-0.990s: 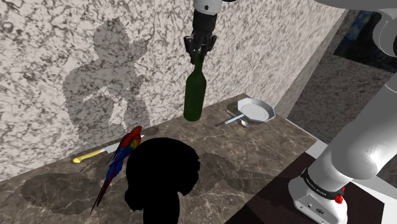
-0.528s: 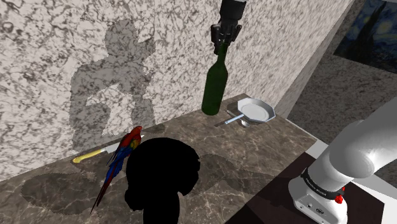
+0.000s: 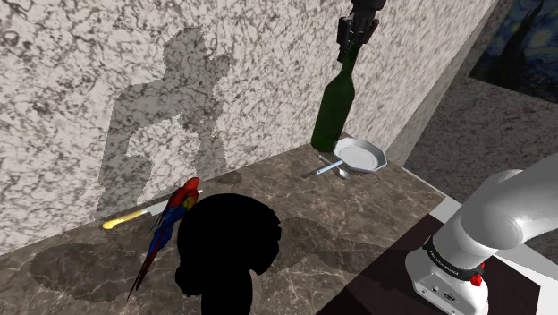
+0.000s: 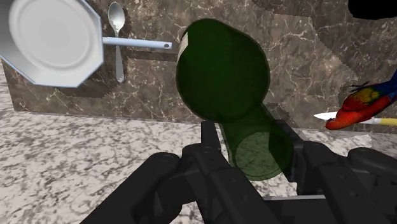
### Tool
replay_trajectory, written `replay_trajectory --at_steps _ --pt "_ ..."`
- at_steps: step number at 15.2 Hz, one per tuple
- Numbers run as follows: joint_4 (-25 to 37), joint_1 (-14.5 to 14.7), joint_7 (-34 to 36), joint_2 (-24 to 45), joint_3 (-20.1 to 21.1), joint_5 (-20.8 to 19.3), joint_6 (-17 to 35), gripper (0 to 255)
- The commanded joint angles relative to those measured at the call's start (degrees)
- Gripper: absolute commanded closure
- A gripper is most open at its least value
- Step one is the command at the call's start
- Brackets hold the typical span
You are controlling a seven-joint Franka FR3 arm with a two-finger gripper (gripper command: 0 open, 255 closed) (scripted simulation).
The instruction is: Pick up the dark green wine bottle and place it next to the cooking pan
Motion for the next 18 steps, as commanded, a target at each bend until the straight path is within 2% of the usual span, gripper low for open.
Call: replay_trajectory --at_steps 1,10,18 --pt "-0.7 -0.7 -2.7 -2.3 -2.0 0.0 -1.7 255" --pt "2.4 -3.3 -13.2 -7.4 -10.4 -1.9 -10.2 255" --pt "10.1 -5.2 -23.4 -7.6 -18.4 -4.6 -18.2 255"
